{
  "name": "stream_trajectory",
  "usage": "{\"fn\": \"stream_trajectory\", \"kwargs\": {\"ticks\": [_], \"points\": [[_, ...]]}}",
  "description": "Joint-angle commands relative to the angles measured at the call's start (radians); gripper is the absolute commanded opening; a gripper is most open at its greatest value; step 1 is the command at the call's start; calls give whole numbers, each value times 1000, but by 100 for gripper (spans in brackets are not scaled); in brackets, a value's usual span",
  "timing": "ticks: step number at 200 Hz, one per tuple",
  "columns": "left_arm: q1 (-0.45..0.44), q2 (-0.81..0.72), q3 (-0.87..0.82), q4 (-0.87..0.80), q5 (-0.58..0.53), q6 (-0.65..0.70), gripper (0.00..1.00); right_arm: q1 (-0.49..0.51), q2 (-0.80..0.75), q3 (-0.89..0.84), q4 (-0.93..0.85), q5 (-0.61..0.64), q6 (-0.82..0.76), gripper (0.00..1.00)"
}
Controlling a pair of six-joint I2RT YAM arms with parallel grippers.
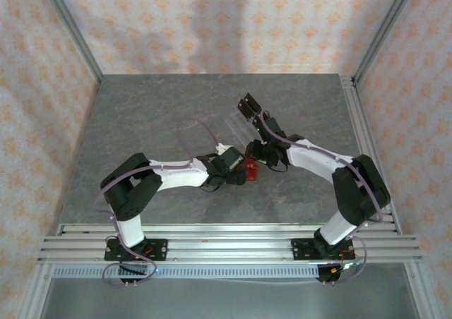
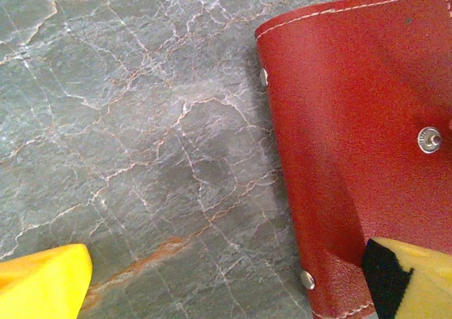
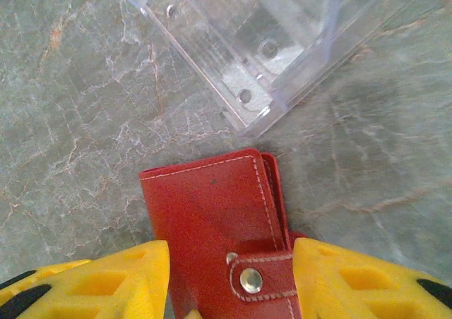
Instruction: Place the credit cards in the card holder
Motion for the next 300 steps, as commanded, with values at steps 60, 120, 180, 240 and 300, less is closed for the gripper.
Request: {"fn": "stream_trajectory", "kwargs": {"ticks": [60, 120, 180, 240, 300], "points": [[18, -120, 61, -195, -23, -73, 99, 4, -54, 84, -272, 127, -86, 48], [160, -141, 99, -263, -14, -24, 100, 62, 66, 174, -331, 109, -132, 46], [171, -151, 29, -240, -10, -39, 100, 131, 211, 282, -393, 176, -173, 37], [171, -159, 0, -222, -4, -50, 100, 142, 265, 341, -425, 224, -205, 29], [171, -159, -10, -212, 1, -49, 100, 151, 277, 337, -435, 227, -218, 29]]}}
